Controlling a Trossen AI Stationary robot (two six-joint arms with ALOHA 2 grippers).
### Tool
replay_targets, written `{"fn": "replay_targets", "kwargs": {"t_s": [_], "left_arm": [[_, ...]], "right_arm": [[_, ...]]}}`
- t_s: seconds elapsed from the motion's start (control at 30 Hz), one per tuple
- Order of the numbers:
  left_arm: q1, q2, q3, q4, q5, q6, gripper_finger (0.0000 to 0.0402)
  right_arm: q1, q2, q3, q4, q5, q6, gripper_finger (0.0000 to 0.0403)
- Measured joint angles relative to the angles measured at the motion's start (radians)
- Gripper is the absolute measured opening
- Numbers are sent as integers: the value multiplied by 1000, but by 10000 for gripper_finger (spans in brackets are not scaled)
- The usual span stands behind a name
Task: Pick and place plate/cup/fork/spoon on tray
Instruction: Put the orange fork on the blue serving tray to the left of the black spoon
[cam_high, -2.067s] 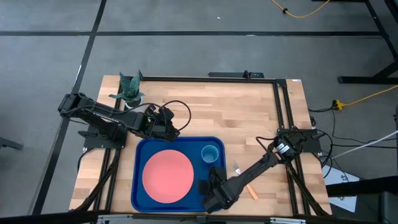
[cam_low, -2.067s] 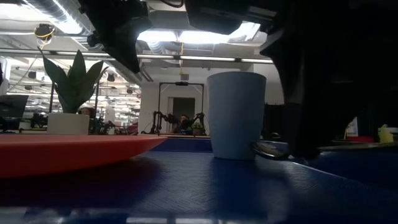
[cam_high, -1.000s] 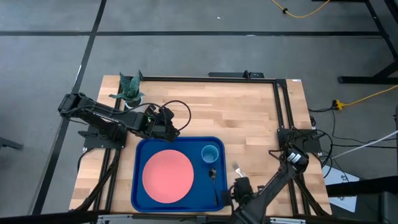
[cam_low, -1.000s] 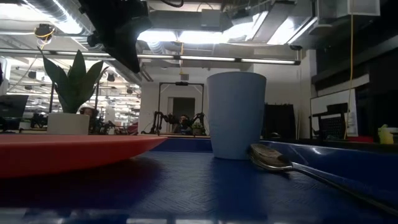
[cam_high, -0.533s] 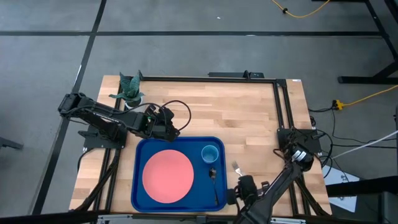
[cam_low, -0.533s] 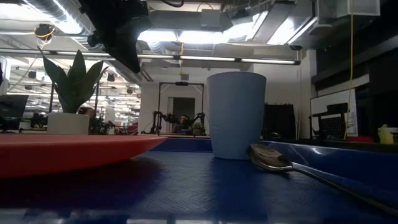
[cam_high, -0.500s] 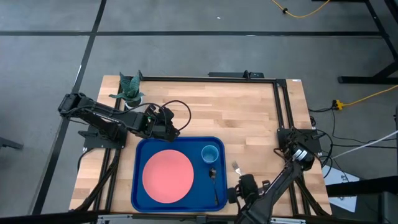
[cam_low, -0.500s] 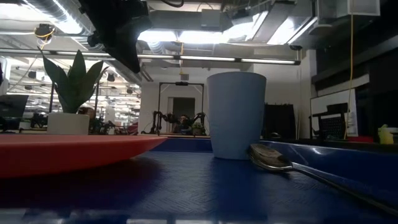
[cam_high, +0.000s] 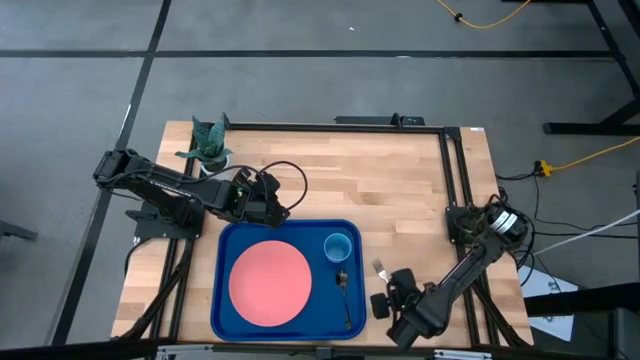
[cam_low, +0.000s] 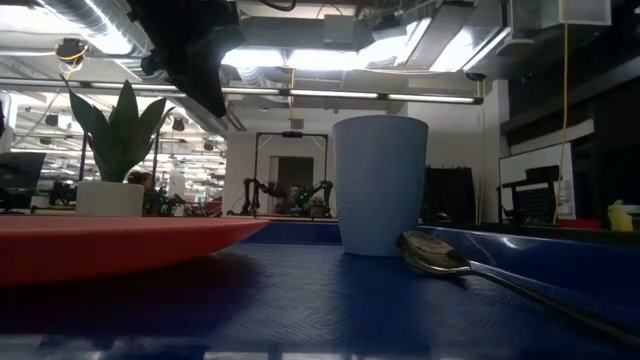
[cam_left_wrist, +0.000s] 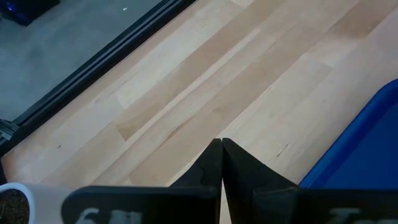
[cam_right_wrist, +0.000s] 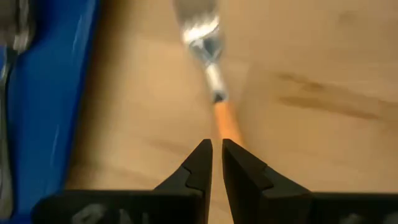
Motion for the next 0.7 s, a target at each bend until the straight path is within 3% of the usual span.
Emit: {"fn": "replay_targets", "kwargs": {"t_s": [0.13,0.5,0.7], "left_arm": [[0,0,0,0,0,0,0],[0,0,0,0,0,0,0],[0,0,0,0,0,0,0]], "right_arm": [[-29,-1,1,16,-99,-95,44],[-49,-1,1,-1,-109,-225,116],[-49,2,-50,54,-140,-232,125]]}}
